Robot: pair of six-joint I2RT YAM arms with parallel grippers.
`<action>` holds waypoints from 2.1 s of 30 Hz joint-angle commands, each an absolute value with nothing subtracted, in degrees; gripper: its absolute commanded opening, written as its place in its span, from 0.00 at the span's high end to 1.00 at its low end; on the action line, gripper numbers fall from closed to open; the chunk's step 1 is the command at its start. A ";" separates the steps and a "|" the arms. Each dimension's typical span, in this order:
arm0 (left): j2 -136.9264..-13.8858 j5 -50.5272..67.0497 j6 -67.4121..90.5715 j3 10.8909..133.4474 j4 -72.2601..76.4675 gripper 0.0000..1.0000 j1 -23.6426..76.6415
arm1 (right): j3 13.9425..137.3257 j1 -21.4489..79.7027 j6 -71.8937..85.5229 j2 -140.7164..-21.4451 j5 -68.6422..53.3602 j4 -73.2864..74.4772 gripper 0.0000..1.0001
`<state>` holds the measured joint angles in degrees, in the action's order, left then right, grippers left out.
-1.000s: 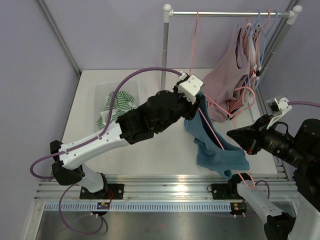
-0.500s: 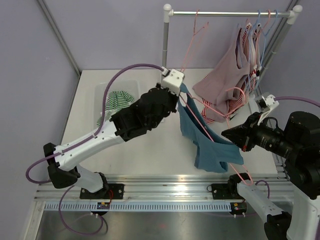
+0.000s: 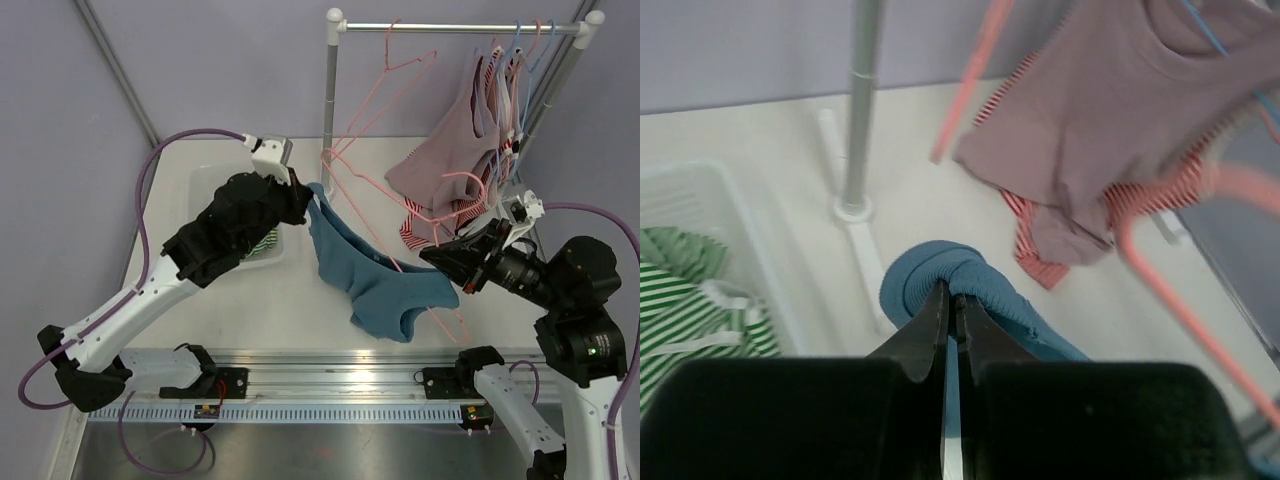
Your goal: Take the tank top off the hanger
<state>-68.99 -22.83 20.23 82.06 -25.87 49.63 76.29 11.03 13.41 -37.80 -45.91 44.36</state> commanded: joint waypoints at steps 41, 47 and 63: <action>-51.69 -30.32 24.52 66.10 -42.10 0.01 65.74 | 112.57 10.99 10.37 -79.88 7.48 46.14 1.00; -50.18 -30.67 24.96 63.90 -42.80 0.01 65.74 | 126.02 11.07 10.11 -92.62 3.96 49.13 1.00; -52.47 -30.06 24.35 61.96 -39.73 0.01 65.65 | 148.71 16.87 8.79 -111.79 5.89 54.32 1.00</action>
<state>-51.68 -29.21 24.27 62.78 -43.03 65.69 145.21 16.05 9.93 -110.52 5.39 54.00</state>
